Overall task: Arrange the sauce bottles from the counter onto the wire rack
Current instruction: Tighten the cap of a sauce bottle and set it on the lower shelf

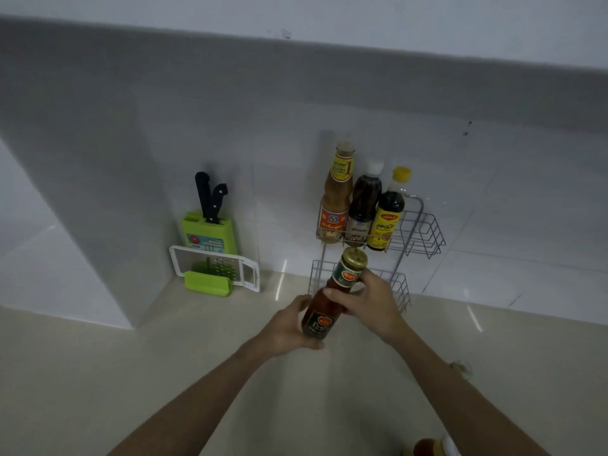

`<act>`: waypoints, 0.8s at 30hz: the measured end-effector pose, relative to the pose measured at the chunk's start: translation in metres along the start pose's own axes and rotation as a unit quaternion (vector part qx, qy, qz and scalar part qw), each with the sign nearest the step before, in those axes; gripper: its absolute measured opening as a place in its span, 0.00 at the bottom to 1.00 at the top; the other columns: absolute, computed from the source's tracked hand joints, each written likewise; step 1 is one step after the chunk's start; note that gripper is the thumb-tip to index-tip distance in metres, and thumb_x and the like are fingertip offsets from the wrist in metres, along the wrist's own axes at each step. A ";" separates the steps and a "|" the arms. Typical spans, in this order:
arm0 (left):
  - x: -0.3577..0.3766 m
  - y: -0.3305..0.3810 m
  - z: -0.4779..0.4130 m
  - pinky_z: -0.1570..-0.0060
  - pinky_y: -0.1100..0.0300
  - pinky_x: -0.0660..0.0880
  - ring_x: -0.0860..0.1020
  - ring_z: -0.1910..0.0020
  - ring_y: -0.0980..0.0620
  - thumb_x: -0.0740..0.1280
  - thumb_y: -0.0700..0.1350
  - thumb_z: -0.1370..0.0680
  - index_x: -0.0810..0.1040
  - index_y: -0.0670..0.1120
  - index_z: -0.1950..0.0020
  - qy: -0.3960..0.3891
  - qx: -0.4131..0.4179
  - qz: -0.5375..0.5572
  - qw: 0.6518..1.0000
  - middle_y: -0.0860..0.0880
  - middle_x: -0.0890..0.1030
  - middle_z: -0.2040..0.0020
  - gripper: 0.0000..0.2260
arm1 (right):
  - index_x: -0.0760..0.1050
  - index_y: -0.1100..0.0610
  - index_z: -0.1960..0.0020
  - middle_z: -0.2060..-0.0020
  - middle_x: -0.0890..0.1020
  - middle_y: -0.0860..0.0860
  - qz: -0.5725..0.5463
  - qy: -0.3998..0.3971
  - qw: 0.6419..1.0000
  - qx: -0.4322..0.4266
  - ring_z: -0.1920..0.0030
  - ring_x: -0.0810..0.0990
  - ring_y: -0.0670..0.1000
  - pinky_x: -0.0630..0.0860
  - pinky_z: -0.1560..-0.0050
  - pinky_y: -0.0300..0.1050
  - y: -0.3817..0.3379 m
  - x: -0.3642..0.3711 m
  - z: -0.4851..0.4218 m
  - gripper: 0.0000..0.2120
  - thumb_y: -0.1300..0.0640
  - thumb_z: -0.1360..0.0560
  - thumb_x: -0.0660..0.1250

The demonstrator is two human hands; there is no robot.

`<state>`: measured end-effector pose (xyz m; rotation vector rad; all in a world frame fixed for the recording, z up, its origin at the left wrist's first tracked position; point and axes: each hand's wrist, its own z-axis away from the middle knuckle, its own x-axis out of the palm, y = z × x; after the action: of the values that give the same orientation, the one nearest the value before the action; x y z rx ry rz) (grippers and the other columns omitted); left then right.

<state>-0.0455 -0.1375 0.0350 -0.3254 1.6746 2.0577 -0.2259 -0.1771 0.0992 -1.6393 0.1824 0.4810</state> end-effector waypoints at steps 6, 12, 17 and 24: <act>-0.021 -0.007 -0.056 0.36 0.61 0.65 0.62 0.26 0.48 0.70 0.40 0.28 0.51 0.51 0.22 -0.011 -0.069 -0.008 0.997 0.48 0.59 0.22 0.41 | 0.76 0.49 0.46 0.57 0.80 0.40 0.038 0.138 0.987 -0.076 0.57 0.79 0.37 0.72 0.61 0.25 0.024 0.015 -0.039 0.21 0.52 0.36 0.79; -0.012 -0.011 -0.089 0.32 0.59 0.61 0.55 0.23 0.49 0.67 0.37 0.28 0.48 0.49 0.21 -0.048 -0.120 0.051 0.990 0.48 0.53 0.21 0.40 | 0.71 0.42 0.49 0.58 0.78 0.40 0.087 0.086 0.988 -0.094 0.56 0.75 0.29 0.70 0.59 0.23 0.045 0.031 -0.067 0.19 0.53 0.32 0.77; -0.004 -0.014 -0.106 0.35 0.59 0.62 0.55 0.23 0.47 0.64 0.33 0.27 0.47 0.48 0.22 -0.071 -0.133 0.055 0.987 0.47 0.53 0.21 0.39 | 0.76 0.54 0.44 0.56 0.82 0.46 0.120 0.054 0.990 -0.051 0.56 0.78 0.41 0.68 0.58 0.24 0.068 0.040 -0.091 0.18 0.54 0.31 0.76; -0.006 -0.020 -0.116 0.40 0.63 0.61 0.56 0.24 0.47 0.62 0.32 0.27 0.48 0.49 0.22 -0.092 -0.133 0.056 0.985 0.48 0.53 0.21 0.39 | 0.73 0.58 0.39 0.46 0.83 0.56 0.160 0.015 0.987 -0.003 0.46 0.81 0.57 0.76 0.49 0.45 0.077 0.043 -0.121 0.23 0.52 0.30 0.75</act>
<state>-0.0430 -0.2479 -0.0062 -0.1234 1.3390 2.3214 -0.1932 -0.2985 0.0177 -1.6299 0.4719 0.7003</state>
